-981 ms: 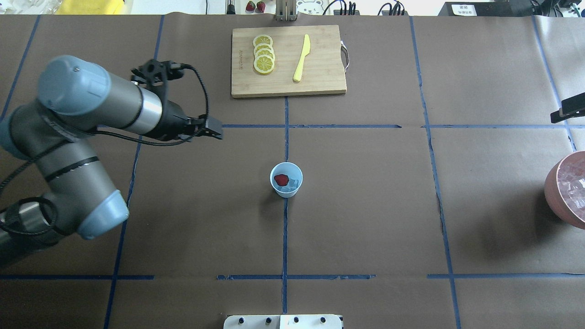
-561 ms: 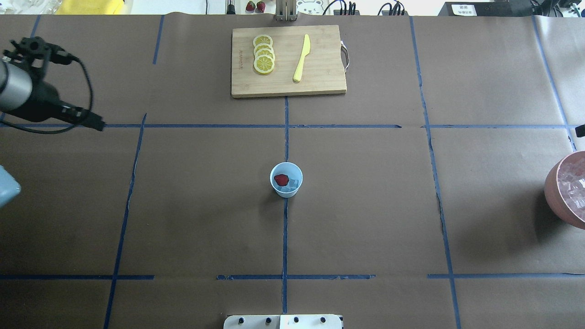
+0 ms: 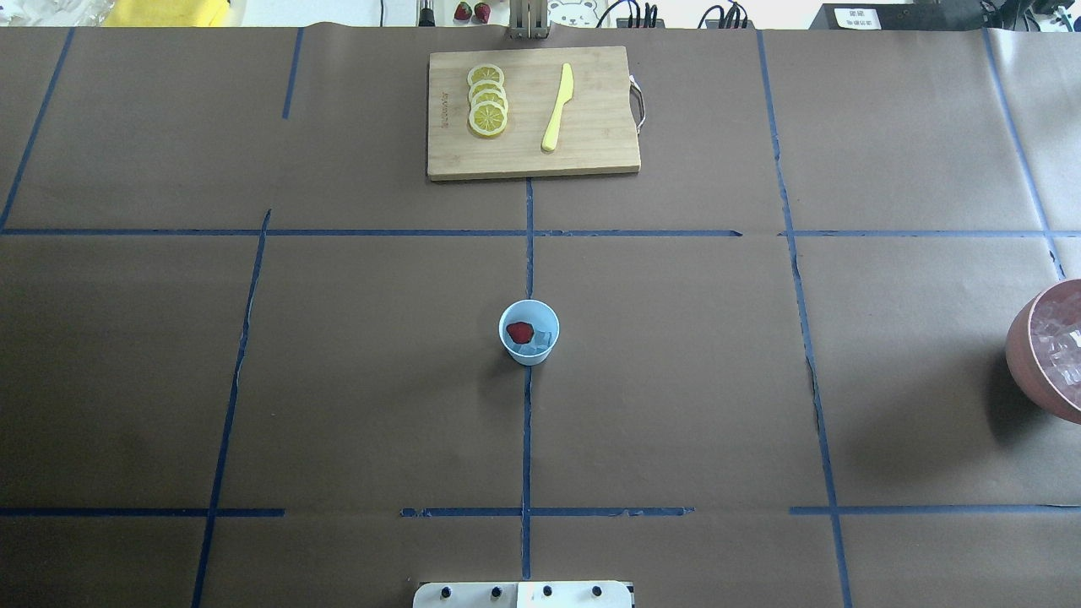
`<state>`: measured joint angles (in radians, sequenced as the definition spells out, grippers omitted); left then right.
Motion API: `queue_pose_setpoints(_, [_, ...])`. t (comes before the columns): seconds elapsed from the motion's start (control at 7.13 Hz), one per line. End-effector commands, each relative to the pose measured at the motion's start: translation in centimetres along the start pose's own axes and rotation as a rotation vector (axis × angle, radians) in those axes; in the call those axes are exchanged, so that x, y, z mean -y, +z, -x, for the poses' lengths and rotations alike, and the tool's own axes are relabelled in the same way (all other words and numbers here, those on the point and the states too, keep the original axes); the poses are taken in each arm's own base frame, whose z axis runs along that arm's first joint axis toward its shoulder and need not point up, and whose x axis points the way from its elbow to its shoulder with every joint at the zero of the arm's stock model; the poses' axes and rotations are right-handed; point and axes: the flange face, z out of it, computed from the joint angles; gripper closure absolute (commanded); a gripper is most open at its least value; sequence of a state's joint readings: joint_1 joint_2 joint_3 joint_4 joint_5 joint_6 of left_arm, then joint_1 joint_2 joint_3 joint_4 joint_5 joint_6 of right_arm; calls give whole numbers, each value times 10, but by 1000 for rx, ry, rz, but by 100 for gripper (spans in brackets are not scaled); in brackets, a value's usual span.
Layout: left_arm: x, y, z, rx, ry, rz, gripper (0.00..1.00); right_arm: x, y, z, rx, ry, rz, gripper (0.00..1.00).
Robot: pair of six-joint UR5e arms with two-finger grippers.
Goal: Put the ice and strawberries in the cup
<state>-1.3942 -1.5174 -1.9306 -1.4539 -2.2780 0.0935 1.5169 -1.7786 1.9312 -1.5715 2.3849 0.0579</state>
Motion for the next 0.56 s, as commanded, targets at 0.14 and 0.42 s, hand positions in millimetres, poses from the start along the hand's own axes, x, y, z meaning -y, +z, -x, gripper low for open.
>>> queue_pose_setpoints(0.14, [-43, 4, 68, -79, -102, 90, 1, -13, 0, -30, -78, -37, 59, 0])
queue_pose_setpoints(0.42, [-67, 20, 75, -160, -153, 97, 1, -9, 2, -33, -95, -35, 63, 0])
